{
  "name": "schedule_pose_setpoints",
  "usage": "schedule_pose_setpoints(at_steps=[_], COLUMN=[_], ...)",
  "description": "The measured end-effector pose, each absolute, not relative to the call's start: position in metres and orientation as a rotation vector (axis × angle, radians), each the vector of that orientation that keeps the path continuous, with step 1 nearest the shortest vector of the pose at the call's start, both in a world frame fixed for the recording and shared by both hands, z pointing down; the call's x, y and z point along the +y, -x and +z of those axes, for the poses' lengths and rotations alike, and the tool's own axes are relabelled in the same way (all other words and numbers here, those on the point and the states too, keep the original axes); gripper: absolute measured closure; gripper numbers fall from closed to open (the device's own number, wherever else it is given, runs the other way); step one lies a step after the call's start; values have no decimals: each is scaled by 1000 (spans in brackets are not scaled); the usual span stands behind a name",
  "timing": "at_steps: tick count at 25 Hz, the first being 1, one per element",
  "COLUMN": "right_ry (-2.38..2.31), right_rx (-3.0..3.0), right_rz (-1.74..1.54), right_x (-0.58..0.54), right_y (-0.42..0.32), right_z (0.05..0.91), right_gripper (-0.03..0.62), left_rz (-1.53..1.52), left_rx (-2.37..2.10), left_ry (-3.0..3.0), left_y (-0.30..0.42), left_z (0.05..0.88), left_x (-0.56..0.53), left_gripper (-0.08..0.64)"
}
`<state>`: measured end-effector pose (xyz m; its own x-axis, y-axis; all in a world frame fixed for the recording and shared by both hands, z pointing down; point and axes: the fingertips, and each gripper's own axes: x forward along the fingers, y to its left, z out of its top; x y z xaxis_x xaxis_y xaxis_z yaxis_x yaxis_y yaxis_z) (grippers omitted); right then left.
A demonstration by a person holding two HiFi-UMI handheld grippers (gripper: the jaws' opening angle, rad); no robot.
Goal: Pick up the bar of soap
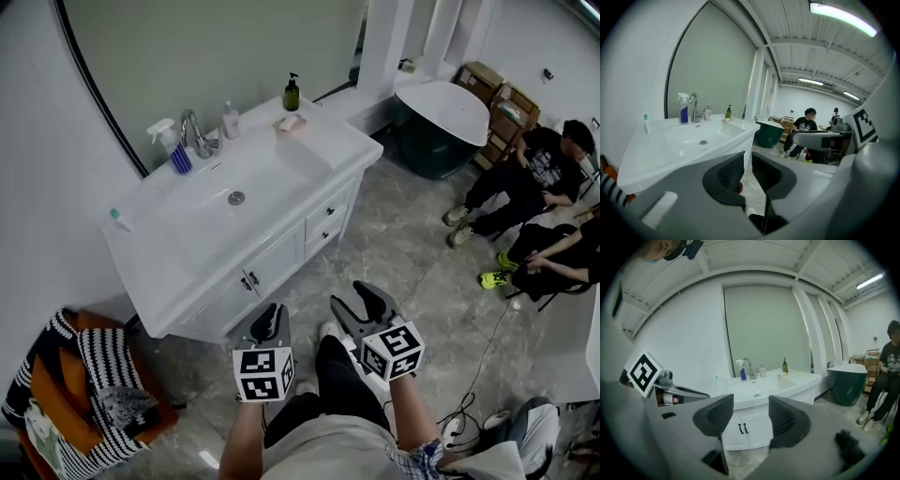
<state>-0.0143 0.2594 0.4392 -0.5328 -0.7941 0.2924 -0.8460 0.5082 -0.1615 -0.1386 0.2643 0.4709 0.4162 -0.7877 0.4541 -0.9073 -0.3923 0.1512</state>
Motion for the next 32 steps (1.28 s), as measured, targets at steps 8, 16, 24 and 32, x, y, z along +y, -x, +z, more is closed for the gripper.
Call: schedule_pose_setpoints(at_steps=[8, 16, 24, 32], right_ry=[-1378, -1309, -1280, -1241], right_rx=[-2513, -2503, -2491, -2479], right_rz=[370, 381, 408, 422], right_x=[188, 129, 80, 47], right_y=[-7, -32, -57, -75], right_z=[451, 456, 463, 471], right_gripper=[367, 367, 367, 367], left_rz=[439, 460, 472, 475], left_rx=[-1460, -1507, -1529, -1554], left_ry=[-2290, -2241, -2206, -2190], left_y=[117, 91, 72, 55], left_z=[468, 469, 470, 470], left_x=[194, 140, 99, 67], left_gripper=[497, 492, 489, 489])
